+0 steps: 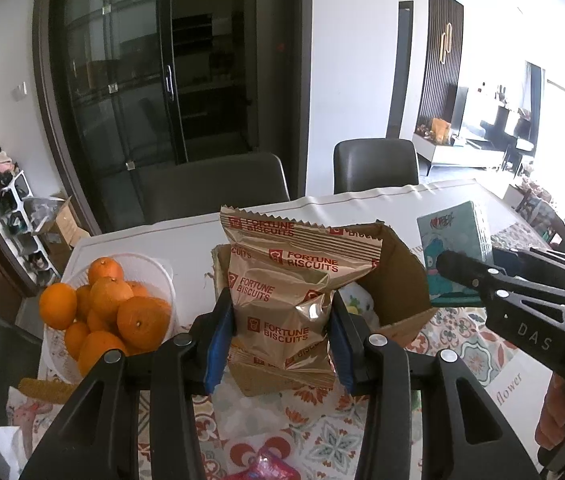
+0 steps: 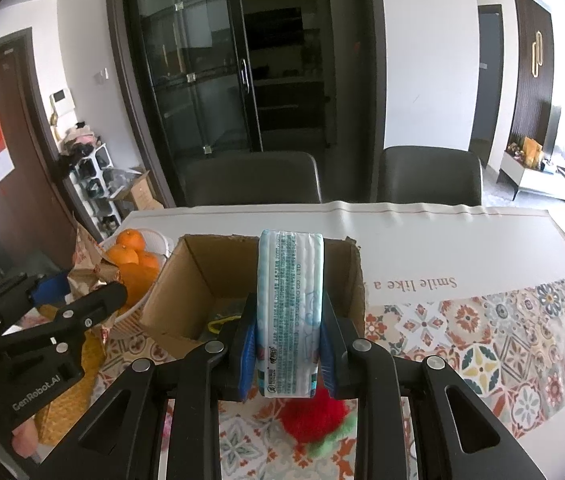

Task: Organize soft objects
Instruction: 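Lift the biscuits with the left gripper while the right gripper carries the tissue pack over the box, then open both grippers to drop the biscuits and tissue pack into the box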

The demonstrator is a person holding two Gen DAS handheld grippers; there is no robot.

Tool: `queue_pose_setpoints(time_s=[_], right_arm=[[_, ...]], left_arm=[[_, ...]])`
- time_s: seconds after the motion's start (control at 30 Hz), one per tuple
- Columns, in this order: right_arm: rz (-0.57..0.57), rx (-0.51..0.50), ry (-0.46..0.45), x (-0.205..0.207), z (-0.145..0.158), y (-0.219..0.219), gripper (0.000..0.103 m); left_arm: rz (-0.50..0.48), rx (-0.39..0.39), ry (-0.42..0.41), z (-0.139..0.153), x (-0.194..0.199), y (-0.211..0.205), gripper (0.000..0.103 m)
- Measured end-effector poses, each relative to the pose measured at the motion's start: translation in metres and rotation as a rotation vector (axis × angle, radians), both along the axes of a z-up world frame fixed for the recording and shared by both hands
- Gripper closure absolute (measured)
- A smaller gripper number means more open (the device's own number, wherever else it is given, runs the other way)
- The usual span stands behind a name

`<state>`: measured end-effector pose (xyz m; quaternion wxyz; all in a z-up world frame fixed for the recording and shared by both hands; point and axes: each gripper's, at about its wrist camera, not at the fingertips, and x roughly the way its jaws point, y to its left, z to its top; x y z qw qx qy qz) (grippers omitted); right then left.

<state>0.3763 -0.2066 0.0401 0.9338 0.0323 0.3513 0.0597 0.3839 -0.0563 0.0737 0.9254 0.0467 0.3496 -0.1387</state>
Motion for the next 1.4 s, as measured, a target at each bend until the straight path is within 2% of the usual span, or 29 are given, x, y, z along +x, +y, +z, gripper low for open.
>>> queue_pose_setpoints(time_s=[0.4, 0.83, 1.17, 1.27, 1.33, 1.4], right_arm=[[0.004, -0.011, 0.038, 0.04, -0.017, 0.002, 0.076], [0.013, -0.032, 0.112, 0.068, -0.048, 0.005, 0.076], [0.005, -0.029, 0.19, 0.089, -0.073, -0.003, 0.075], [0.015, -0.01, 0.211, 0.093, -0.079, -0.005, 0.075], [0.02, 0.0, 0.221, 0.094, -0.082, -0.005, 0.073], [0.03, 0.026, 0.23, 0.095, -0.085, -0.005, 0.069]], left_arm=[[0.0, 0.005, 0.05, -0.023, 0.04, -0.004, 0.06], [-0.024, 0.031, 0.13, -0.061, 0.078, -0.017, 0.059], [-0.034, 0.072, 0.17, -0.08, 0.09, -0.027, 0.059], [-0.027, 0.081, 0.172, -0.083, 0.092, -0.027, 0.05], [-0.012, 0.089, 0.164, -0.083, 0.091, -0.027, 0.034], [-0.012, 0.09, 0.15, -0.081, 0.087, -0.026, 0.033]])
